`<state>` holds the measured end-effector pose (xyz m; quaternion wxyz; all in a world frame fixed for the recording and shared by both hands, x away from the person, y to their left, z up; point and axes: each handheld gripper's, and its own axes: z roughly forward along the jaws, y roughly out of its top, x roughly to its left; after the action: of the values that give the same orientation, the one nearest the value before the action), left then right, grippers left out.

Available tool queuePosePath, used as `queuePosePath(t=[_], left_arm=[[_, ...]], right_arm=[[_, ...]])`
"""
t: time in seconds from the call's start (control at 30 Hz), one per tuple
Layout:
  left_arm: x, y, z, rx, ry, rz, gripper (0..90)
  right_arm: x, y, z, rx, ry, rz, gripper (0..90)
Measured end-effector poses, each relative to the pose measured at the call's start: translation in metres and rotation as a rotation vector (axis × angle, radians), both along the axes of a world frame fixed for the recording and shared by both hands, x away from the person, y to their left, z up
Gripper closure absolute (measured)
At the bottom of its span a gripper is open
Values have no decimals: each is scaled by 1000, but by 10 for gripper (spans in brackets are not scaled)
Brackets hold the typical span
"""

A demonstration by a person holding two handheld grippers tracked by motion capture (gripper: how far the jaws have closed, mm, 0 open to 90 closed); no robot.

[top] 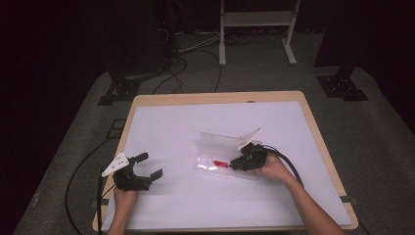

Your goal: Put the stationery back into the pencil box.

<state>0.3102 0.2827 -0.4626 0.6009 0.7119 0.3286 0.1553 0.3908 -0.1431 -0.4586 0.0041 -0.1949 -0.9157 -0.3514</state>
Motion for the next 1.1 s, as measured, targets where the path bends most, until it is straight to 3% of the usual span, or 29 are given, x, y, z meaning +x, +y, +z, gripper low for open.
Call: queuePosePath(t=[0.53, 1.1], left_arm=[[0, 0, 0, 1, 1, 0, 0], [0, 0, 0, 1, 2, 2, 0]], right_arm=[[-1, 0, -3, -2, 23, 4, 775], [-4, -21, 15, 76, 0, -40, 596]])
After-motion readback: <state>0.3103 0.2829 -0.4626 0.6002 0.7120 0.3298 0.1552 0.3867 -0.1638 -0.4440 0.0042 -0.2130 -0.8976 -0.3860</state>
